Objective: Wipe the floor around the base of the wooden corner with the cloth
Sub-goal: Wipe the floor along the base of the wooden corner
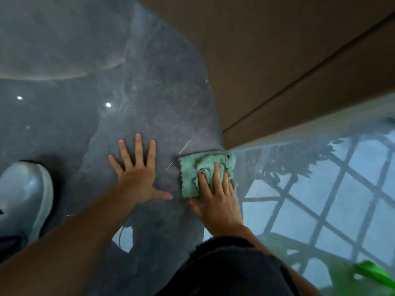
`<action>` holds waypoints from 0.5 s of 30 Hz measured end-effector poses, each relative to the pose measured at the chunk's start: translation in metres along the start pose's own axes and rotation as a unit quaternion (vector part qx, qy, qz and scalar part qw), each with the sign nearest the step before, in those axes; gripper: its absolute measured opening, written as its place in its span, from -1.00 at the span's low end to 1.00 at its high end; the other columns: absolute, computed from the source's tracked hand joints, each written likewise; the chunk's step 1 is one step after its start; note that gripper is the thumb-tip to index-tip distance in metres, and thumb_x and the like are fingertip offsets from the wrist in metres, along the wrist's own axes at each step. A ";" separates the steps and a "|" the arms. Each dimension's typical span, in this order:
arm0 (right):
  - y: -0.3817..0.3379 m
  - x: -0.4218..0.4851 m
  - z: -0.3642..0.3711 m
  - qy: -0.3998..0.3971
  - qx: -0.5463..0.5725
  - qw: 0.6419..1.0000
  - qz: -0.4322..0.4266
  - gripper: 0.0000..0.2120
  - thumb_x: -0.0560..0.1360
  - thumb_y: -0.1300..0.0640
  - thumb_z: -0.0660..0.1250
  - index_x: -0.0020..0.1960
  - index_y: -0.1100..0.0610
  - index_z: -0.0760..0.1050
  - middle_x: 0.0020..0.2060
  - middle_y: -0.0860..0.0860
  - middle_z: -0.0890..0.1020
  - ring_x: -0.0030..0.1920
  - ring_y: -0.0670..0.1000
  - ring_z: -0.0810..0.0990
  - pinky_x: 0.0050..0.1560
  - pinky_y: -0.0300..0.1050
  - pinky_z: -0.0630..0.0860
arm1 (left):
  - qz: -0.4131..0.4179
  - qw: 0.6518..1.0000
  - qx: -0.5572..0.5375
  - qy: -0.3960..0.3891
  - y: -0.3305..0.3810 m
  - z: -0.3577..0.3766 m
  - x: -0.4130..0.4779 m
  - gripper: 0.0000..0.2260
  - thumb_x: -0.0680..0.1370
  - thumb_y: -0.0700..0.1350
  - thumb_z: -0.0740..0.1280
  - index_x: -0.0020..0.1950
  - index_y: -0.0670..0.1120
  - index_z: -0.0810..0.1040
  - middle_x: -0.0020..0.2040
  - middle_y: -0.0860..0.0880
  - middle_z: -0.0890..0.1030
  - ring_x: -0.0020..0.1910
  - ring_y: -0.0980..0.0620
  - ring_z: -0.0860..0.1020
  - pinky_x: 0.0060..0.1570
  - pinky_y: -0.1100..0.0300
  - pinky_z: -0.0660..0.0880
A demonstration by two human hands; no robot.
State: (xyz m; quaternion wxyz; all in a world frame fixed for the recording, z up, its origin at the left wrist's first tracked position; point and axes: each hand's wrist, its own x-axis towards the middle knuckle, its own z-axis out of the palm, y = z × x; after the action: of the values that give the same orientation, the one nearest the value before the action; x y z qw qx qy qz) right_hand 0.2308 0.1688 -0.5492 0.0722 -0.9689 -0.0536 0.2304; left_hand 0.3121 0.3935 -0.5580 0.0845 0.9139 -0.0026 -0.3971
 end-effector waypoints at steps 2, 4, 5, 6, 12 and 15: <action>-0.005 0.004 0.000 0.022 0.030 0.999 0.016 -0.27 0.47 -0.33 0.11 0.54 -0.01 0.15 0.57 0.23 -0.03 0.52 0.39 -0.02 0.46 0.36 0.06 | 0.002 1.000 0.013 -0.005 0.000 0.002 0.000 0.45 -0.19 0.66 0.13 0.37 0.09 -0.65 0.38 -0.10 -0.69 0.23 -0.35 -0.71 0.26 -0.54 -0.34; -0.008 0.011 0.004 0.025 0.038 0.999 0.020 -0.26 0.46 -0.37 0.02 0.55 -0.07 0.06 0.58 0.18 -0.09 0.53 0.36 -0.12 0.47 0.31 -0.06 | -0.006 1.000 0.006 -0.006 0.003 0.000 -0.001 0.46 -0.23 0.67 0.11 0.38 0.11 -0.65 0.37 -0.08 -0.70 0.30 -0.37 -0.64 0.27 -0.53 -0.34; -0.007 0.013 0.005 0.025 0.043 0.999 0.011 -0.26 0.45 -0.39 -0.02 0.55 -0.10 0.02 0.58 0.16 -0.10 0.53 0.34 -0.14 0.48 0.28 -0.10 | -0.009 1.000 0.005 -0.009 0.004 0.000 -0.002 0.46 -0.26 0.68 0.07 0.38 0.12 -0.64 0.37 -0.07 -0.70 0.35 -0.37 -0.60 0.27 -0.52 -0.35; -0.001 0.015 0.006 0.023 0.042 0.999 -0.009 -0.27 0.45 -0.40 -0.04 0.54 -0.14 0.00 0.58 0.13 -0.11 0.54 0.31 -0.15 0.48 0.25 -0.12 | -0.008 1.000 0.010 -0.010 0.004 0.002 -0.002 0.46 -0.28 0.69 0.04 0.38 0.13 -0.64 0.37 -0.06 -0.71 0.38 -0.38 -0.57 0.28 -0.51 -0.35; 0.172 0.025 -0.018 0.091 0.094 0.973 0.191 -0.39 0.53 -0.32 0.04 0.51 -0.10 0.19 0.58 0.16 0.02 0.56 0.20 -0.09 0.52 0.13 -0.09 | -0.002 1.000 0.018 0.023 0.001 0.010 0.001 0.43 -0.24 0.71 0.09 0.32 0.19 -0.68 0.36 0.00 -0.71 0.40 -0.33 -0.56 0.34 -0.46 -0.32; 0.266 0.011 -0.041 0.060 0.156 0.897 0.409 -0.27 0.50 -0.37 -0.05 0.56 -0.02 0.03 0.55 0.28 0.00 0.54 0.31 -0.07 0.53 0.18 -0.09 | -0.008 0.999 0.033 0.036 0.004 0.011 0.005 0.42 -0.24 0.71 0.09 0.29 0.19 -0.71 0.33 -0.01 -0.74 0.40 -0.34 -0.56 0.34 -0.46 -0.32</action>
State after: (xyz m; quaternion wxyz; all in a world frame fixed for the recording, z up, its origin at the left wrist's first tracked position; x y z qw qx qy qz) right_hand 0.2780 -0.0963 -0.5612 0.1248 -0.8935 0.3889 0.1867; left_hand 0.3078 0.3879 -0.5680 0.0511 0.9299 -0.0054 -0.3643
